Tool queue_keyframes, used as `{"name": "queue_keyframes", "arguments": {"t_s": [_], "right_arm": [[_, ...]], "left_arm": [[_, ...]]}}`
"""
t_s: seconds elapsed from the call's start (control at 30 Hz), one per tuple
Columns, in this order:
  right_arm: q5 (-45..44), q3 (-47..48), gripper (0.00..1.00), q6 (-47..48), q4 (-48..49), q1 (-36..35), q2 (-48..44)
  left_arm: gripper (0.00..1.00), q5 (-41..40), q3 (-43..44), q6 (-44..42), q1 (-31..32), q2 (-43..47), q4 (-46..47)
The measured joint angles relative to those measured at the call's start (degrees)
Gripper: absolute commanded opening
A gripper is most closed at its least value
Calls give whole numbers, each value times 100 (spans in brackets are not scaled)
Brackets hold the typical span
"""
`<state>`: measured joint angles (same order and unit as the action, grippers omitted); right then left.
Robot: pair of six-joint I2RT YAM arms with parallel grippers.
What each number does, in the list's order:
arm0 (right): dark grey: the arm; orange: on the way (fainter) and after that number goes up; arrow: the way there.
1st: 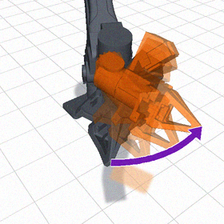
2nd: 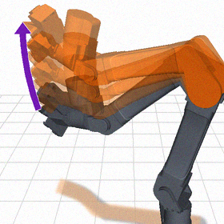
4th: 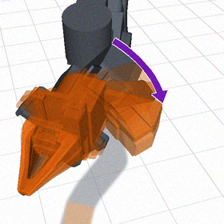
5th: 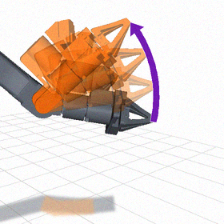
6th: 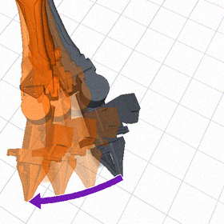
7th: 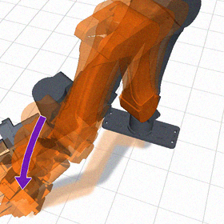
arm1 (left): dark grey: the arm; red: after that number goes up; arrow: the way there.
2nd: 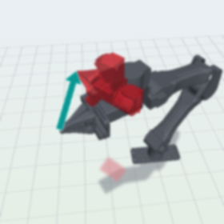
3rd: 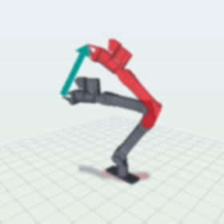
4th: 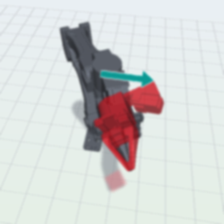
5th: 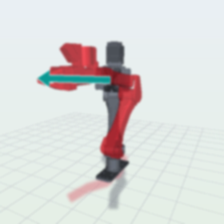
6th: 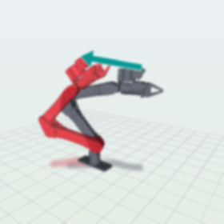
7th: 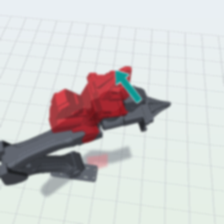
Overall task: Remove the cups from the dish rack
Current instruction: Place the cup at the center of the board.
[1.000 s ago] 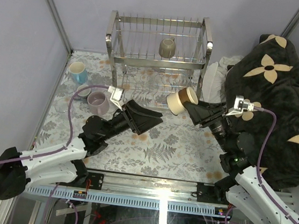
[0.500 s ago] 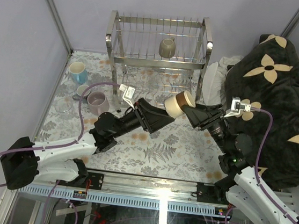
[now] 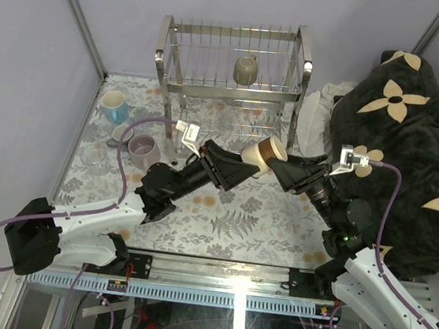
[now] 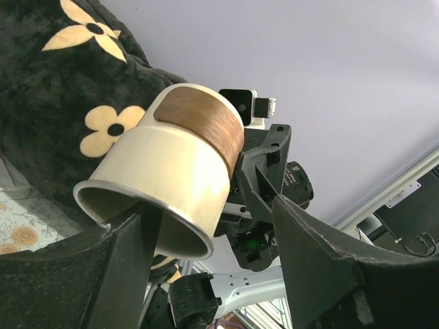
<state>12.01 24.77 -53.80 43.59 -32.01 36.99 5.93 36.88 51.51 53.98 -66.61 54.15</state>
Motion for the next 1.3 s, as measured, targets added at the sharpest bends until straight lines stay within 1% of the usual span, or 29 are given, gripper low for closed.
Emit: {"name": "queue_keyframes", "arguments": {"t_s": [0.2, 0.27, 0.3, 0.33, 0.4, 0.47, 0.53, 0.57, 0.6, 0.67, 0.7, 0.77, 0.83, 0.97, 1.03, 1.13, 1.23, 1.3], "right_arm": [[111, 0, 0, 79, -118, 0, -2], [116, 0, 0, 90, -120, 0, -2], [116, 0, 0, 87, -122, 0, -2], [116, 0, 0, 85, -116, 0, -2], [116, 0, 0, 85, -85, 0, -4], [120, 0, 0, 76, -72, 0, -4], [120, 0, 0, 72, -63, 0, -13], [125, -2, 0, 61, -63, 0, -15], [125, -9, 0, 15, -63, 0, -22], [142, -46, 4, -70, -46, -13, -39], [149, -61, 8, -72, -37, -22, -61], [164, -103, 21, -76, -28, -24, -107], [177, -157, 36, -81, -13, -26, -151], [201, -262, 72, 2, -61, -26, -284], [177, -299, 83, 85, -170, -26, -411], [94, -304, 90, 234, -315, -24, -575], [24, -304, 90, 391, -560, -24, -761], [-55, -304, 90, 501, -741, -24, -879]], "left_arm": [[52, 4, 57, 0, 0, -76, 15], [40, 4, 66, 7, 0, -107, 17], [36, 4, 66, 11, 0, -116, 17], [35, 2, 66, 20, 0, -120, 13], [26, 0, 66, 39, 0, -120, 15], [20, -9, 66, 52, 0, -120, 15], [2, -26, 66, 70, 0, -116, 22], [0, -39, 66, 105, 0, -107, 35], [0, -31, 66, 131, 0, -79, 63], [0, -66, 59, 101, 31, 22, 37], [0, -68, 59, 94, 37, 50, 13], [0, -74, 57, 85, 61, 92, -46], [0, -83, 57, 70, 76, 131, -131], [0, -175, 57, 4, 76, 219, -280], [0, -326, 57, -42, 63, 308, -334], [0, -503, 57, -114, 52, 459, -422], [0, -647, 57, -173, 52, 629, -691], [0, -824, 61, -216, 52, 831, -1150]]}}
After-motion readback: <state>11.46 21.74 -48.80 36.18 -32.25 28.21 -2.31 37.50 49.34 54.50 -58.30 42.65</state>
